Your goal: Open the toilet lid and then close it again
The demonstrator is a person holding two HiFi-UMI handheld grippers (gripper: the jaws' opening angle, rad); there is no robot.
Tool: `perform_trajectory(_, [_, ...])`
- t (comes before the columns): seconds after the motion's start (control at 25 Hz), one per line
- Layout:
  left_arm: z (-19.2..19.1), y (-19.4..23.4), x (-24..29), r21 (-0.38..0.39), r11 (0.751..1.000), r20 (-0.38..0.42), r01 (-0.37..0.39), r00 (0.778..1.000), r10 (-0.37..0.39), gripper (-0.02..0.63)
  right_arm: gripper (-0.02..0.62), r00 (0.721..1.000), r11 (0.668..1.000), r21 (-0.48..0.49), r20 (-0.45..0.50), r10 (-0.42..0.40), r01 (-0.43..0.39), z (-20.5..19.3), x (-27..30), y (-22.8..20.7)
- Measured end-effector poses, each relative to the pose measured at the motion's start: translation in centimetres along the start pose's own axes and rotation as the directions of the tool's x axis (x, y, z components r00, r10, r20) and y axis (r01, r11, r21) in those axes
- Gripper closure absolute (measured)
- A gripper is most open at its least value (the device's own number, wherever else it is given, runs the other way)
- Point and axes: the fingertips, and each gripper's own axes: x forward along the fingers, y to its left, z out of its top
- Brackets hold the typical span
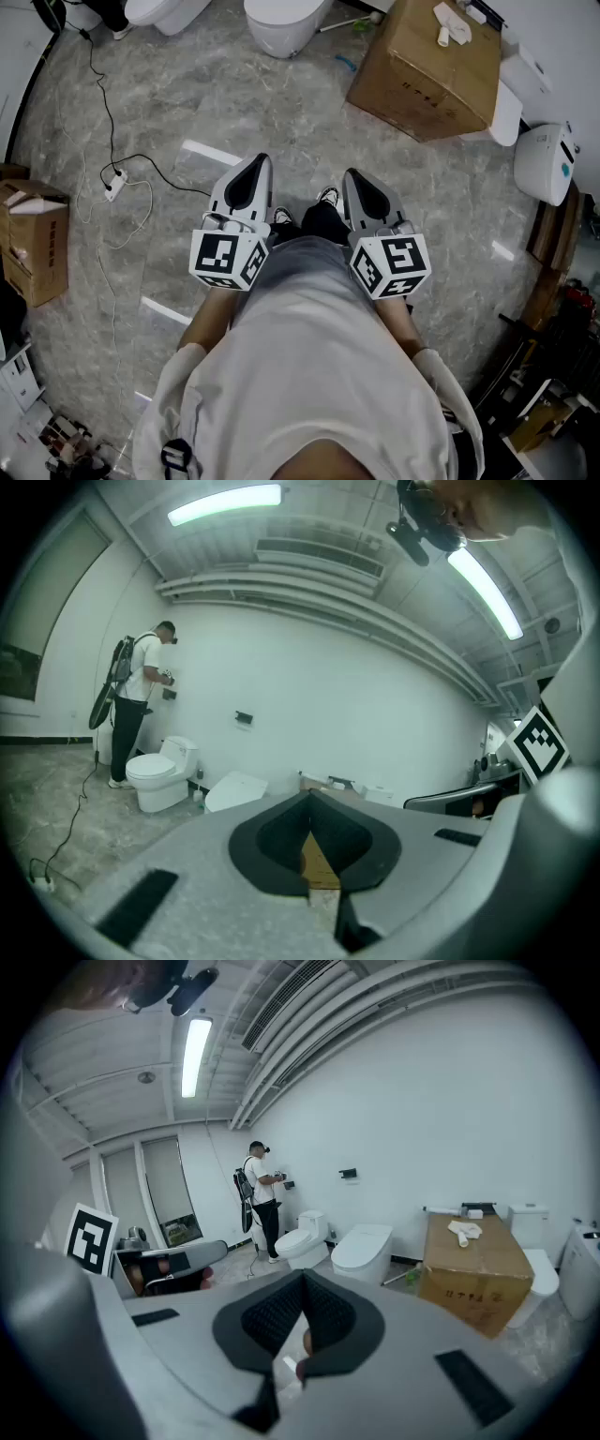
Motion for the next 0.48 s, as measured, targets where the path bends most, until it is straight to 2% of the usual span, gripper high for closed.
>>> perform_trajectory(0.32, [-0.3, 1.2, -0.3, -0.021, 1.0, -0.005, -0.003, 1.0, 0.003, 0.598, 0.586, 1.0, 1.0, -0.016, -0.003, -0.008, 0.008, -0.1, 1.1, 0.7])
perform_trajectory(0.48, [0.0, 2.1, 0.3, -0.02, 0.999, -0.008, -0.028, 1.0, 0.028, 0.598, 0.586, 1.0, 1.0, -0.002, 0.014, 0.017, -0.017, 0.9, 2.4, 0.6])
